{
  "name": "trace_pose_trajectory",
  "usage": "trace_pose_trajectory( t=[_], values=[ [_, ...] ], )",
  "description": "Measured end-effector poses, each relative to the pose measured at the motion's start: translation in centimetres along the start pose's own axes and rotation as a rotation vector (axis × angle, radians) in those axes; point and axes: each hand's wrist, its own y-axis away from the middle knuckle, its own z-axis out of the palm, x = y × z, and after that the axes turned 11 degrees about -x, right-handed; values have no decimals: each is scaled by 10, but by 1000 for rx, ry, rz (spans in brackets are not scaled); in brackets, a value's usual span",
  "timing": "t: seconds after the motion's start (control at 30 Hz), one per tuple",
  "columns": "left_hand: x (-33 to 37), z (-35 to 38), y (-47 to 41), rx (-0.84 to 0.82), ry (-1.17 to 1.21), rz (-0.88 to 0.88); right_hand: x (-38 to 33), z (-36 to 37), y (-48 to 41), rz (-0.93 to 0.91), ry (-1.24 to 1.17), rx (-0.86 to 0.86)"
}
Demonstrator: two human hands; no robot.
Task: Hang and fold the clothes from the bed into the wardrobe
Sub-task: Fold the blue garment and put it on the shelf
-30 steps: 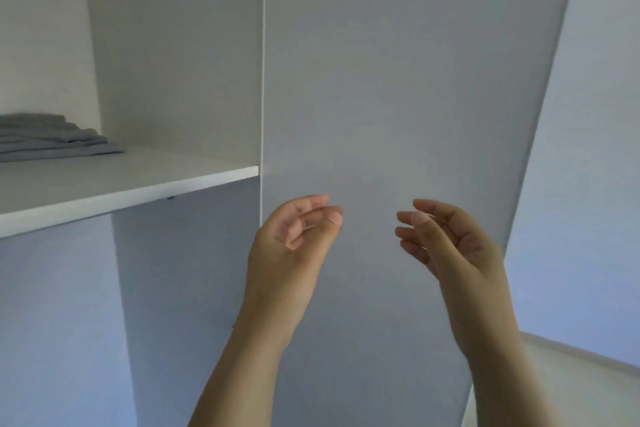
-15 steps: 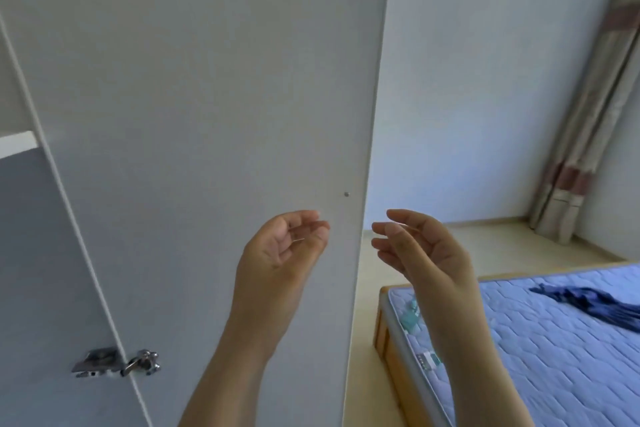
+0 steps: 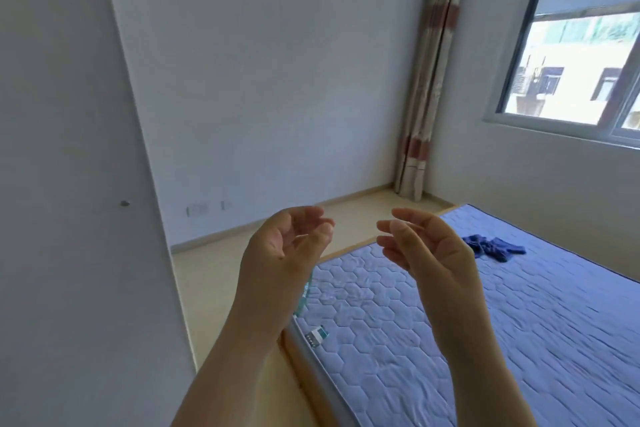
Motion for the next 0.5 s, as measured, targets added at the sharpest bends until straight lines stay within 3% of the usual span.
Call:
trace_pose_trajectory(
  t=[0.27, 0.5],
  values=[
    [-27, 104, -59, -81, 32, -44, 14, -110, -40, 22, 74, 97],
    [-63, 131, -108, -113, 63, -114, 54, -144, -75, 83, 112, 151]
  ],
)
